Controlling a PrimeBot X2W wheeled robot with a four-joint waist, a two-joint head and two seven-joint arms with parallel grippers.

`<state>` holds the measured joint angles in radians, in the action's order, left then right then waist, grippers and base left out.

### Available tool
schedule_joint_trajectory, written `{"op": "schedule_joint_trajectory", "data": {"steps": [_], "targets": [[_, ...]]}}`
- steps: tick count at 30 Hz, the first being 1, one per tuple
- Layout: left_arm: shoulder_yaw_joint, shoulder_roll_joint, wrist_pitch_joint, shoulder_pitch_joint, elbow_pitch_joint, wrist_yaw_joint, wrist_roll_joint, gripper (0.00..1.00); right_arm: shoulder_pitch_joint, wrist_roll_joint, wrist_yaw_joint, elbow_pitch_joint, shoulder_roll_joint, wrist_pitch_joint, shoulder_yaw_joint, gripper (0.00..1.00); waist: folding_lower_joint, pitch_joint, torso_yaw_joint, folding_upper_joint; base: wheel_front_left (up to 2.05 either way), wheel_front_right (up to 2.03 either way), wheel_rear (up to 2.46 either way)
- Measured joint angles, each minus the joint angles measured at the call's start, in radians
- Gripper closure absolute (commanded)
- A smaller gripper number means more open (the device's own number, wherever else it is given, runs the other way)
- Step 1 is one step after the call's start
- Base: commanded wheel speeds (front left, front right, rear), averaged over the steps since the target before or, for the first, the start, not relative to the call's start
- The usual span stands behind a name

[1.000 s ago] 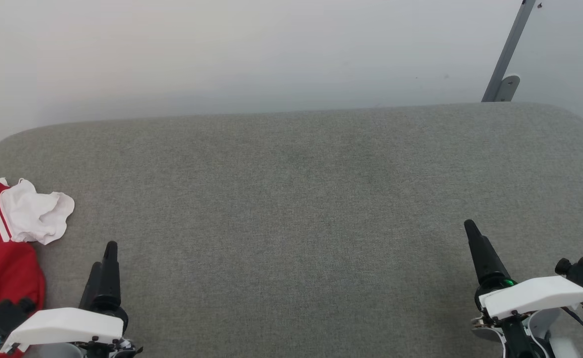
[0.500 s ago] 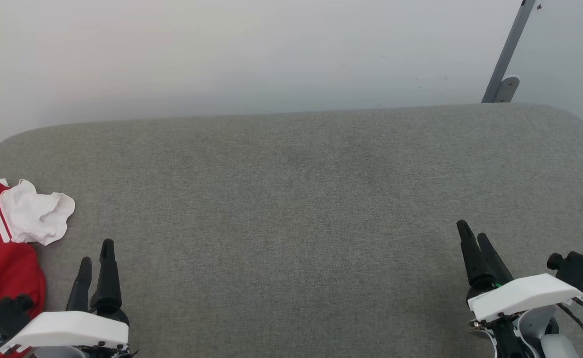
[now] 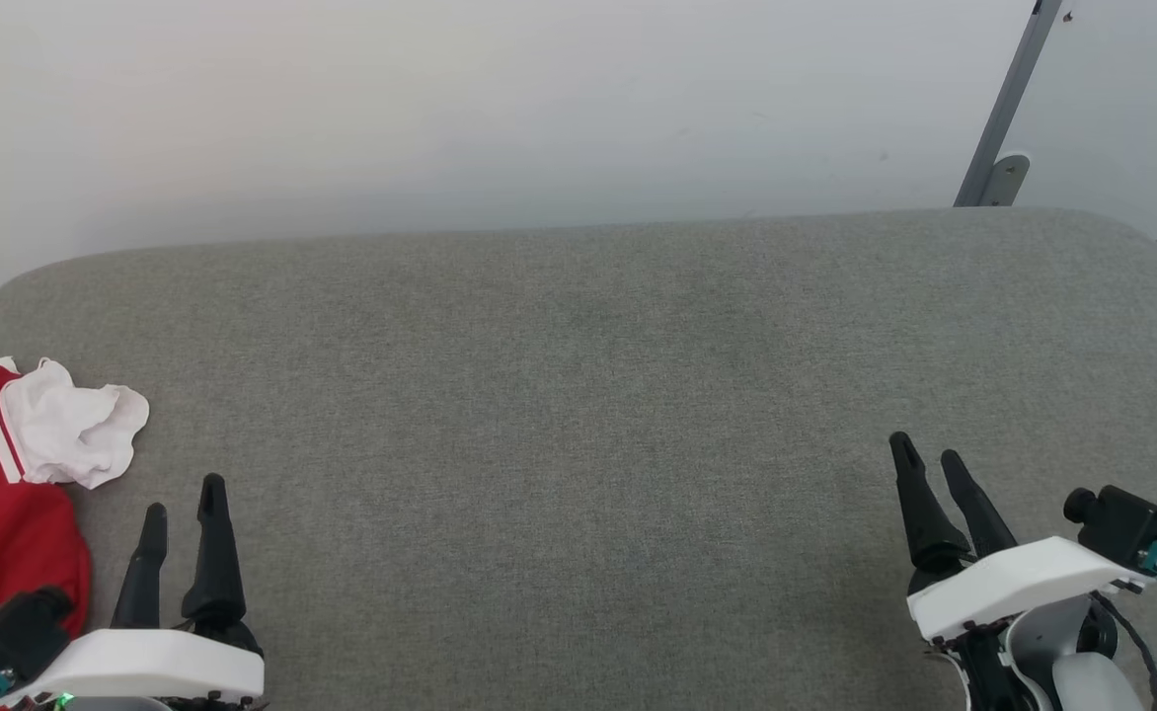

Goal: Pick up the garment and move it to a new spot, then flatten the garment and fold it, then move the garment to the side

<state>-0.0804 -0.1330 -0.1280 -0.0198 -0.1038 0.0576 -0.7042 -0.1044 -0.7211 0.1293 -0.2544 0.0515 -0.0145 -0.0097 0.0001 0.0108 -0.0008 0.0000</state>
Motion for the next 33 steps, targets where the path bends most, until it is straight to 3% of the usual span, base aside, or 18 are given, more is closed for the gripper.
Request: {"op": "schedule_joint_trajectory", "data": {"steps": [33], "targets": [[-0.019,0.009,-0.079,-0.031,0.038,0.039,0.337,0.0,-0.008,0.317,0.0,0.039,0.0,-0.057,0.028,0.0,0.0,0.006,0.004,0.0,0.0,0.0,0.0]]}}
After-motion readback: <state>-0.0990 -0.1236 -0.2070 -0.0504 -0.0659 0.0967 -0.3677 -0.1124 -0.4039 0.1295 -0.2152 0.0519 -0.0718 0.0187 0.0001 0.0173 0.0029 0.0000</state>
